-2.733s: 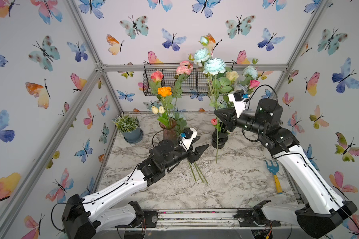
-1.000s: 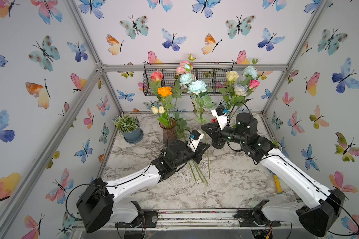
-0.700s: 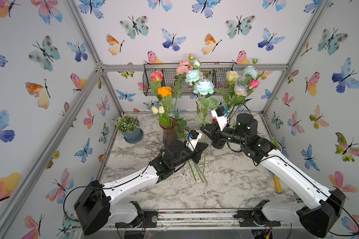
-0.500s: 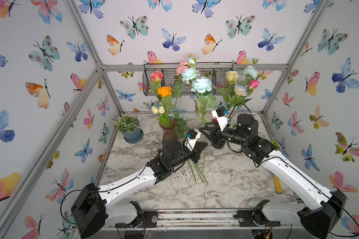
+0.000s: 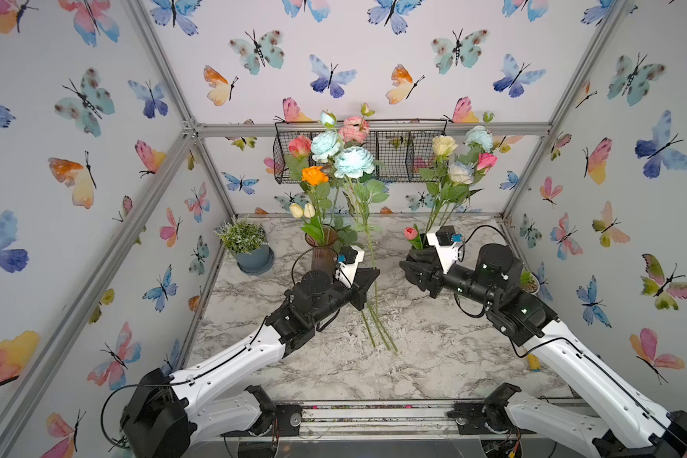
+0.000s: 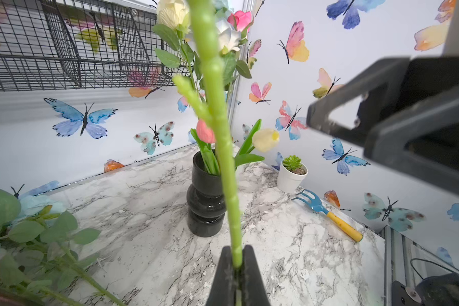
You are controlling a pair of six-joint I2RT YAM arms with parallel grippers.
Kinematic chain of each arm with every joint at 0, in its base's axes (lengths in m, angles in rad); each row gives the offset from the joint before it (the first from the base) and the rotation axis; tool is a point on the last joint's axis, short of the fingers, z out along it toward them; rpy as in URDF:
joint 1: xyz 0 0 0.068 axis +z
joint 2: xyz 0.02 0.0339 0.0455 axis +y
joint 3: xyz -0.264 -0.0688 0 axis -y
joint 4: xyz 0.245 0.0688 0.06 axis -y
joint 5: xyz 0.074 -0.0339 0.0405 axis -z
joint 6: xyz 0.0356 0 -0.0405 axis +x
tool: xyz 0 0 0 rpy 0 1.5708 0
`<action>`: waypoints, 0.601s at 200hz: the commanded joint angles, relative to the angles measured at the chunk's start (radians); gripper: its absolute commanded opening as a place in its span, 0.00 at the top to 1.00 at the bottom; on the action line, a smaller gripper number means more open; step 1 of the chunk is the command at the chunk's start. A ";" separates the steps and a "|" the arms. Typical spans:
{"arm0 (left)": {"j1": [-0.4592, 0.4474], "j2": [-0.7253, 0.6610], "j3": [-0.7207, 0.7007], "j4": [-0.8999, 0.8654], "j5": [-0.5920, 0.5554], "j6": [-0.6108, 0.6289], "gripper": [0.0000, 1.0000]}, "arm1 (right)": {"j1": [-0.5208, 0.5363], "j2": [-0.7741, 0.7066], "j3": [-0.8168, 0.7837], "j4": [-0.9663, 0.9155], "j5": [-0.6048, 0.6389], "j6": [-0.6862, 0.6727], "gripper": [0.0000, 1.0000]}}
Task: Pick out blue flowers from the vase
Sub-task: Place the flower at the center of the board.
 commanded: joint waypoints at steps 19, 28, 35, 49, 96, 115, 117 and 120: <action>0.000 -0.028 0.028 -0.013 0.008 -0.006 1.00 | -0.001 0.067 -0.115 0.092 -0.086 0.014 0.53; 0.001 -0.030 0.030 -0.015 0.011 -0.006 1.00 | -0.001 0.081 -0.129 0.127 -0.099 0.035 0.53; 0.001 -0.031 0.030 -0.015 0.010 -0.006 1.00 | -0.001 0.093 -0.133 0.145 -0.121 0.044 0.53; 0.001 -0.029 0.025 -0.012 0.010 -0.013 1.00 | 0.001 0.106 -0.143 0.183 -0.133 0.058 0.54; 0.001 0.002 0.033 -0.001 0.010 -0.016 1.00 | 0.014 0.134 -0.157 0.229 -0.172 0.091 0.56; 0.001 0.022 0.033 0.013 0.020 -0.024 1.00 | 0.017 0.148 -0.178 0.262 -0.188 0.108 0.56; 0.001 0.023 0.033 0.015 0.021 -0.025 1.00 | 0.018 0.150 -0.179 0.265 -0.189 0.109 0.56; 0.001 0.026 0.034 0.015 0.023 -0.026 1.00 | 0.020 0.154 -0.179 0.267 -0.190 0.109 0.56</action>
